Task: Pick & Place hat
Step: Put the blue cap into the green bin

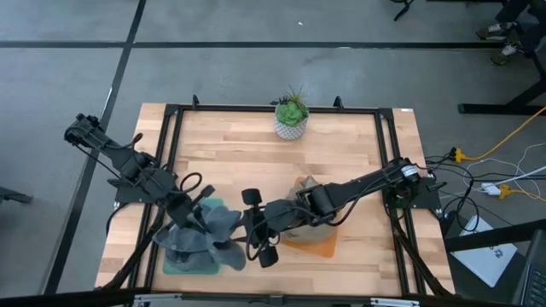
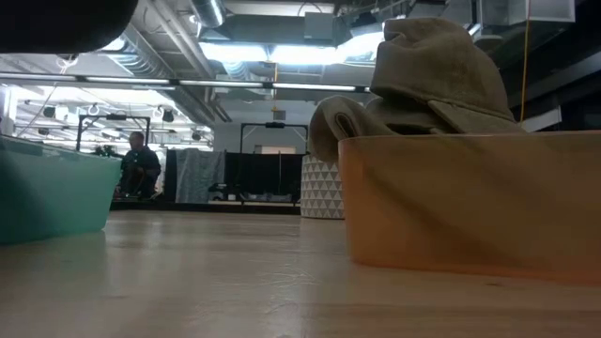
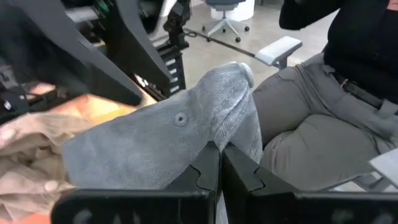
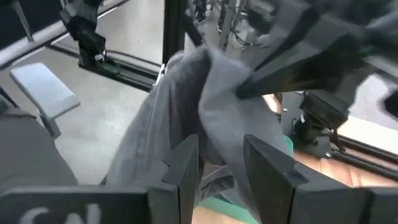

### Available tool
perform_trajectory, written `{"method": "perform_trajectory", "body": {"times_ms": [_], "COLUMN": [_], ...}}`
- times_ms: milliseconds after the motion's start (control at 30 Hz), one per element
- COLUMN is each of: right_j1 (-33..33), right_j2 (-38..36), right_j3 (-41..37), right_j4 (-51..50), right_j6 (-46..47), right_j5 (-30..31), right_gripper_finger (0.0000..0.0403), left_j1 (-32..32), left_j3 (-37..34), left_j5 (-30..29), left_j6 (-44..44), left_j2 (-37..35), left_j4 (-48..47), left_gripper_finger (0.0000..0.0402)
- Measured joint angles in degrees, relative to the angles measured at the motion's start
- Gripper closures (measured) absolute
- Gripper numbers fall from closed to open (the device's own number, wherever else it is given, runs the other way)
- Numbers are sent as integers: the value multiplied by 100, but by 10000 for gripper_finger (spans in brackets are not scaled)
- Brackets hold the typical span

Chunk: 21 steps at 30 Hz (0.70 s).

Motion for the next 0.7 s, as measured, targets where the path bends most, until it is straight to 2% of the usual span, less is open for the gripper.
{"method": "perform_trajectory", "body": {"times_ms": [300, 500, 700], "right_j1": [-2, -4, -15], "right_j2": [355, 503, 511], "right_j3": [0, 0, 0], "right_j4": [700, 950, 1043], "right_j6": [-823, -934, -671], "right_j5": [-31, 742, 854], "right_gripper_finger": [274, 274, 274], "left_j1": [4, 4, 6], "left_j3": [0, 0, 0], "left_j5": [-48, -118, -209], "left_j6": [83, 67, -118], "left_j2": [0, 0, 0], "left_j4": [123, 120, 26], "left_gripper_finger": [399, 399, 399]}}
